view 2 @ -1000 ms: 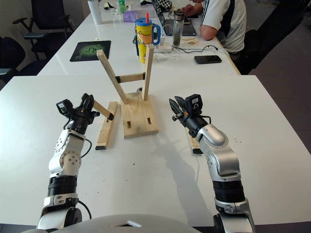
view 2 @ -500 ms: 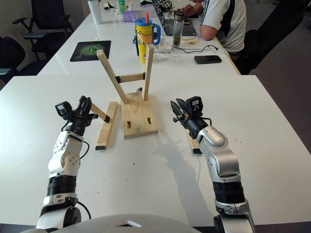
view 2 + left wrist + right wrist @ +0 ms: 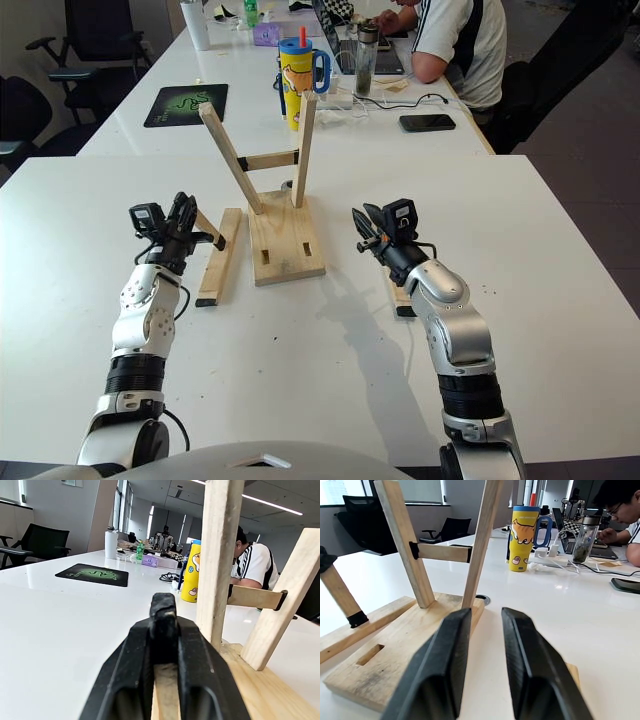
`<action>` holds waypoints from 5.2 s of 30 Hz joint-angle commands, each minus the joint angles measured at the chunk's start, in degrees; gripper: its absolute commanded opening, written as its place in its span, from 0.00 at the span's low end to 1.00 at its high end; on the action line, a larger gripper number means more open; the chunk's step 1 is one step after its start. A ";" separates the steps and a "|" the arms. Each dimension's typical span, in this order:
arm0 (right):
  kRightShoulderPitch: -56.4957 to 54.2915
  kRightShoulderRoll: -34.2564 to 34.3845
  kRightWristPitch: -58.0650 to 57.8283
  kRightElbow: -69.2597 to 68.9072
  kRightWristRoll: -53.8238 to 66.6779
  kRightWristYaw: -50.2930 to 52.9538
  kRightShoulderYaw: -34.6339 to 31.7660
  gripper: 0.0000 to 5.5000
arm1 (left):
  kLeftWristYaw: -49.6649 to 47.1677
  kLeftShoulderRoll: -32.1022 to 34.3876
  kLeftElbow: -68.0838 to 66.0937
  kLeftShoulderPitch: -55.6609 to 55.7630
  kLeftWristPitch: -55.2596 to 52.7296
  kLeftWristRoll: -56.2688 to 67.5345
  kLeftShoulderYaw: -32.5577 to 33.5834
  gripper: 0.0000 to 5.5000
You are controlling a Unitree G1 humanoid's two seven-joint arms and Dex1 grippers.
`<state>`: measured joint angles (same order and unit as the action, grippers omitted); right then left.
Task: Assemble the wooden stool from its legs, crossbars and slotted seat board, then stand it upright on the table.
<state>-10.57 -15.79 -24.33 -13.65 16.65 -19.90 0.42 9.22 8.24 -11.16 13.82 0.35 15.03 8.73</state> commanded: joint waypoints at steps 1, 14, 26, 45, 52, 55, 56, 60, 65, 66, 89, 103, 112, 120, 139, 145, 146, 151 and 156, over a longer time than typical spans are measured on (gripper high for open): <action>0.45 0.07 -0.13 0.64 -0.81 0.47 -0.30 0.21 | -4.70 -1.63 1.53 -6.91 -5.50 -5.85 -3.54 0.07; 0.41 -0.28 -0.40 1.32 -2.62 1.95 -0.74 0.21 | -17.69 -5.55 4.93 -9.87 -10.82 -13.01 -3.35 0.07; -0.05 0.41 -0.22 1.42 -2.77 2.31 -0.94 0.21 | -12.85 -6.07 3.07 -12.19 -10.26 -12.80 -5.66 0.07; 0.71 0.97 0.33 1.01 -3.16 2.77 -1.03 0.21 | -11.12 0.54 24.27 9.83 -14.92 -13.17 -2.02 0.32; 0.20 0.97 0.52 1.29 -3.34 2.39 -1.08 0.21 | -7.91 6.40 21.09 23.24 -21.89 -9.35 2.30 0.32; 0.22 0.82 0.59 1.45 -3.37 2.24 -1.17 0.21 | -7.15 7.11 19.30 22.31 -25.73 -9.33 1.76 0.32; 0.25 0.81 0.60 1.44 -3.40 2.23 -1.15 0.21 | -7.52 7.00 18.45 20.39 -27.07 -10.35 0.85 0.32; 0.53 0.73 0.59 1.27 -3.37 2.34 -1.42 0.21 | -9.13 4.41 13.52 9.28 -28.54 -13.39 -2.66 0.32; 0.90 0.36 0.50 1.03 -3.28 2.28 -1.91 0.21 | -9.48 2.74 4.01 3.47 -22.91 -14.87 -4.24 0.32; 0.95 0.32 0.44 0.93 -3.30 2.30 -1.93 0.21 | -9.55 2.89 3.90 3.69 -21.73 -14.94 -3.99 0.32; 2.72 0.94 0.46 -0.26 -4.01 2.49 -1.41 0.21 | -1.30 13.51 12.48 -2.22 -29.92 -4.52 9.29 0.55; 3.18 1.42 0.58 -0.76 -4.71 2.79 -1.35 0.21 | 4.55 11.90 23.71 -9.65 -50.15 -0.31 -0.05 0.80; 2.95 1.54 0.49 -0.65 -4.90 2.64 -0.97 0.21 | 2.91 9.11 22.08 -8.65 -50.25 -2.12 -4.59 0.80; 2.56 1.45 0.52 -0.49 -5.04 2.30 -0.64 0.21 | 2.49 10.49 19.70 -8.92 -46.45 -6.15 -6.92 0.68; -3.86 1.77 -3.83 -0.05 -0.40 1.38 -3.88 0.21 | 0.17 11.77 15.40 -6.68 -32.48 -8.93 -0.61 0.37; -12.58 6.78 -21.27 -2.57 20.06 4.65 -13.07 0.21 | 1.16 12.92 19.81 -1.51 -15.15 -8.37 3.25 0.37; -14.19 7.66 -24.61 -2.75 24.49 5.89 -14.97 0.24 | 1.92 13.28 20.71 -0.82 -12.83 -7.97 3.72 0.37; -20.69 10.15 -35.18 -3.06 43.46 12.79 -20.69 0.35 | 8.08 14.41 27.43 3.20 -9.19 -2.18 3.55 0.37; -24.09 10.69 -38.24 -1.61 58.92 21.19 -22.50 0.47 | 16.22 14.63 34.48 2.49 -14.35 2.16 -5.56 0.37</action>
<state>-33.18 -5.26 -61.46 -15.67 69.92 -2.31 -21.22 22.25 22.14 21.18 16.42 -11.80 16.33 7.42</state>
